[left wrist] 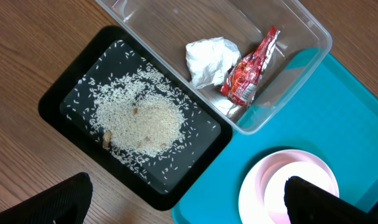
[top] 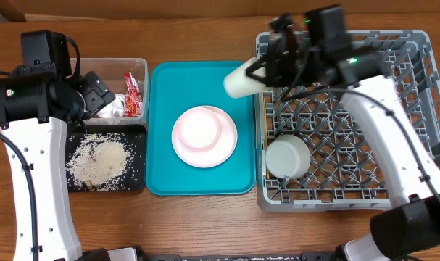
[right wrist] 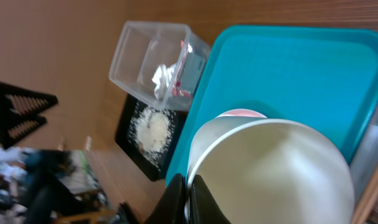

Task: Sort waste into correct bins and load items into the dishwasher
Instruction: 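Lift the white cup and carry it to the rack's upper left, then turn the cup upright, place it in the rack, open the gripper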

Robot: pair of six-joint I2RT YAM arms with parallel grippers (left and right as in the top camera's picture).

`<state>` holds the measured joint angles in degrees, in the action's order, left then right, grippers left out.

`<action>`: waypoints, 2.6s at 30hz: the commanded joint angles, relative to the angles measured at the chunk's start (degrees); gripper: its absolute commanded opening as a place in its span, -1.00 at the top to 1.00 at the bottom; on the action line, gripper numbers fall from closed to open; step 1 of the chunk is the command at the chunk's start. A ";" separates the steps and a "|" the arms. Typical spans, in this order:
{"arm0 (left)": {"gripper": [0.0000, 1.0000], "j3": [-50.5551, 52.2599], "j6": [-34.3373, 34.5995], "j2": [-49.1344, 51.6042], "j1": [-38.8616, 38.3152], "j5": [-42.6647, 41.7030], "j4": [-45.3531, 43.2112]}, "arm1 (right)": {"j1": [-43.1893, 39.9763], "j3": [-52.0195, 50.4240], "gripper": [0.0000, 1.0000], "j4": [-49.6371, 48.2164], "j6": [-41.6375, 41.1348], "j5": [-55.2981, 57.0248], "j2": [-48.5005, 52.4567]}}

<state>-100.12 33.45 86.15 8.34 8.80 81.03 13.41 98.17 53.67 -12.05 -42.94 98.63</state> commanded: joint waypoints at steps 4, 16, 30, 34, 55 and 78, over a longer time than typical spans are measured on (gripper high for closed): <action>-1.00 -0.13 -0.68 0.11 -0.07 0.15 -0.04 | -8.28 1.07 0.92 0.98 3.30 -14.73 -1.51; -1.00 -0.11 -0.68 0.11 -0.07 0.15 -0.04 | -12.83 -7.06 0.92 -1.77 6.38 -22.36 -0.13; -1.00 -0.13 -0.68 0.11 -0.07 0.15 -0.04 | -12.72 -26.60 0.92 -19.91 6.51 -22.80 0.20; -1.00 -0.13 -0.68 0.11 -0.07 0.15 -0.04 | -12.74 -28.63 0.92 -20.39 6.51 -22.80 0.20; -1.00 -0.13 -0.68 0.11 -0.07 0.15 -0.04 | -12.61 -30.29 0.92 -28.17 7.58 -24.04 2.23; -1.00 -0.13 -0.68 0.11 -0.07 0.15 -0.04 | -14.78 -30.29 0.92 -24.63 11.08 -14.88 5.81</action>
<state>-100.12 33.45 86.15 8.34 8.80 81.03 -0.95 68.31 27.86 -3.57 -66.81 103.55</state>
